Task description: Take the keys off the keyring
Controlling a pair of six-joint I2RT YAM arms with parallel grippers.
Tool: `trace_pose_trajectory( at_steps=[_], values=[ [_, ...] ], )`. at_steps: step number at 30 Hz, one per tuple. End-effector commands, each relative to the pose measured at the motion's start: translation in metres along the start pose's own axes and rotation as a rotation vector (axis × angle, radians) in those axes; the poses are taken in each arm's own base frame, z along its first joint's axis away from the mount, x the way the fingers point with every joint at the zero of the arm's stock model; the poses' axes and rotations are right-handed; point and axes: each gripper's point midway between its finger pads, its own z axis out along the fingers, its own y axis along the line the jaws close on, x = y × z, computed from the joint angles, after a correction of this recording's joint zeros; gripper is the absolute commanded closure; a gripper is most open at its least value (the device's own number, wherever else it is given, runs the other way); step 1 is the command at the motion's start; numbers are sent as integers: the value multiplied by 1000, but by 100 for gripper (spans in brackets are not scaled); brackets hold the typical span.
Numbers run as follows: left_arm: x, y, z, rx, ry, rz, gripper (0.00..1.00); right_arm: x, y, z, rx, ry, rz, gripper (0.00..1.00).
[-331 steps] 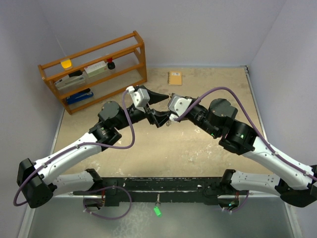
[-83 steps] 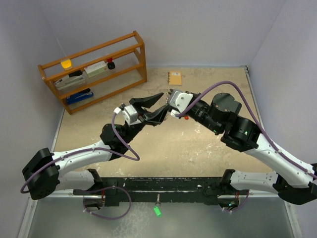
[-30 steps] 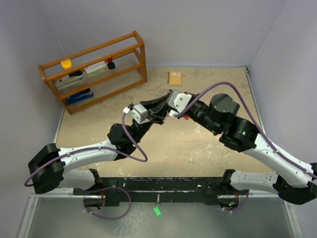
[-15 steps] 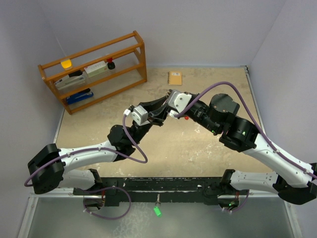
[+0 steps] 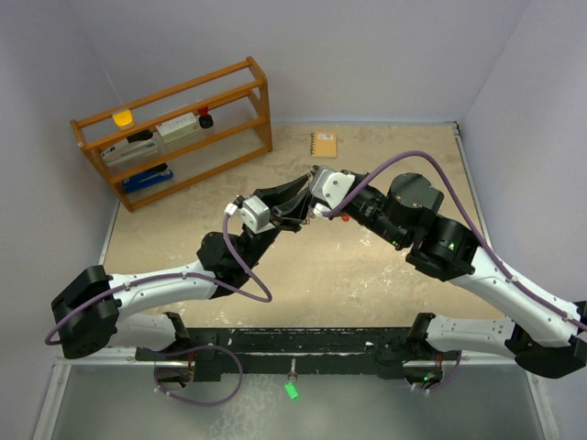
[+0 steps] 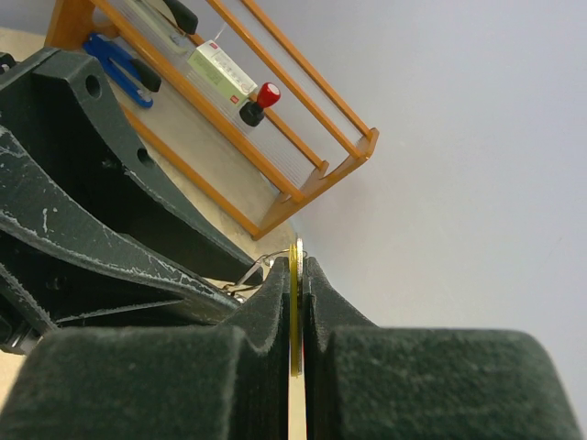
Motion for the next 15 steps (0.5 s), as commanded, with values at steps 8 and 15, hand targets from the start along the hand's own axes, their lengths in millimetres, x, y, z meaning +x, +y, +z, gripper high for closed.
trace_pose_trajectory(
  at_steps=[8,15],
  values=[
    [-26,-2,16,-4,-81,9,72,-14,-19,-2,71,-46,21,100],
    [-30,-1,17,-10,-91,15,72,-15,-19,-3,73,-48,23,100]
  ],
)
